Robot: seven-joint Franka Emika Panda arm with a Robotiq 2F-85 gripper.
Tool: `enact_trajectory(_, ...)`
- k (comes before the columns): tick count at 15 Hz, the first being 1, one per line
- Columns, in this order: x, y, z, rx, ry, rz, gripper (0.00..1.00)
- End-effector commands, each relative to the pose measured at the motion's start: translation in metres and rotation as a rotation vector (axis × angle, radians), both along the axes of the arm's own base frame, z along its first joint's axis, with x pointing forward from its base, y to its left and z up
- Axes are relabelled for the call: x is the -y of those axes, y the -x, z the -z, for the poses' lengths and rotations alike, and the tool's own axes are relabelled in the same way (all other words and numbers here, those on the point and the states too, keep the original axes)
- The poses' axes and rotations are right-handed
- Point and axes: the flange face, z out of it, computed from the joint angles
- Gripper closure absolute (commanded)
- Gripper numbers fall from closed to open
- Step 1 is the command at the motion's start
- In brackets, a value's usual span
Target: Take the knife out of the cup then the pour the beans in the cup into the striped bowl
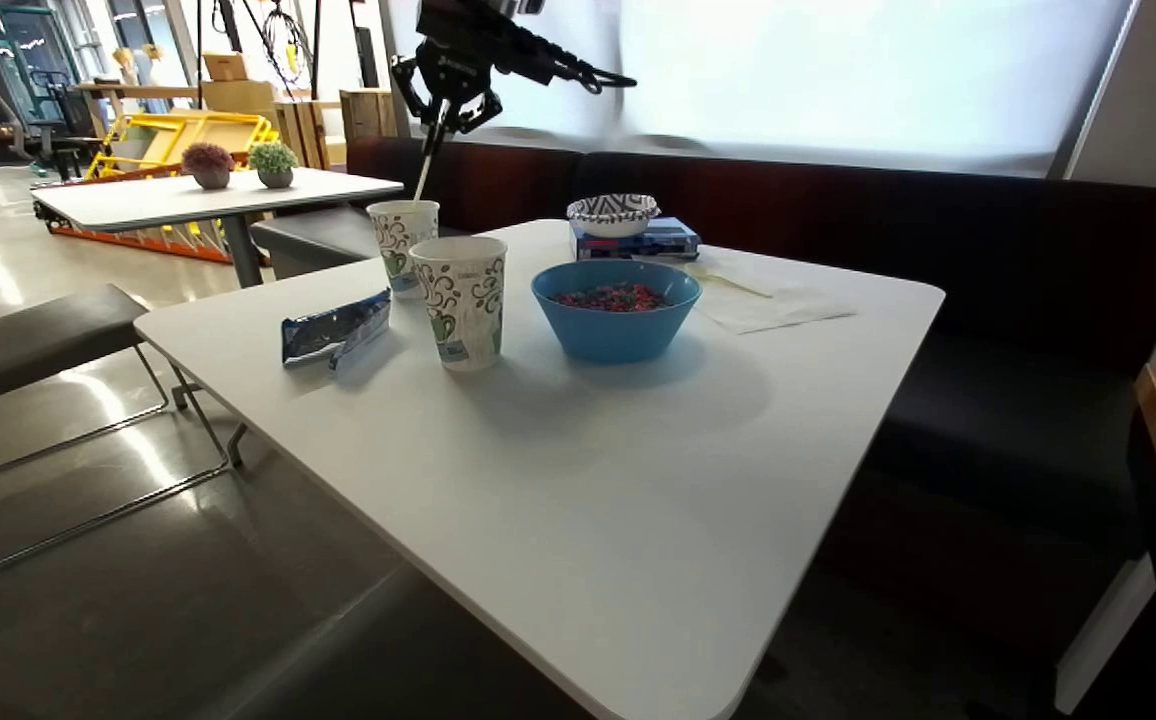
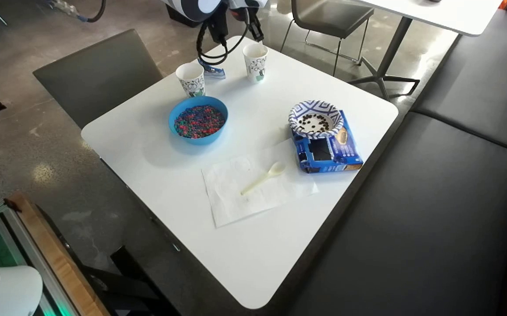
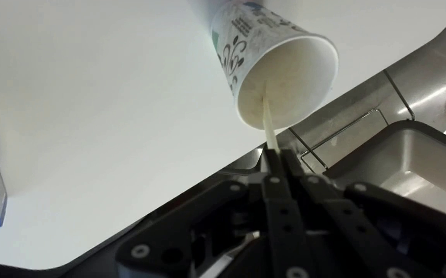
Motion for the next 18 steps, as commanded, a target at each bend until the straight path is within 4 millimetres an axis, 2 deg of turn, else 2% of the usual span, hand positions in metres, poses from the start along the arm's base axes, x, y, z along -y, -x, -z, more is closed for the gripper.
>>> enact_trajectory(1,0.006,0.016,-0.021,-0.013,0.006,0.038,0.99)
enact_trajectory(6,0.010,0.038,-0.049,-0.096,-0.065,0.004,0.99)
enact_trajectory(10,0.013,0.051,-0.063,-0.166,-0.155,-0.018,0.99)
enact_trajectory(15,0.040,0.053,-0.080,-0.177,-0.285,0.015,0.99)
enact_trajectory(18,0.067,0.049,-0.073,-0.203,-0.397,0.017,0.99)
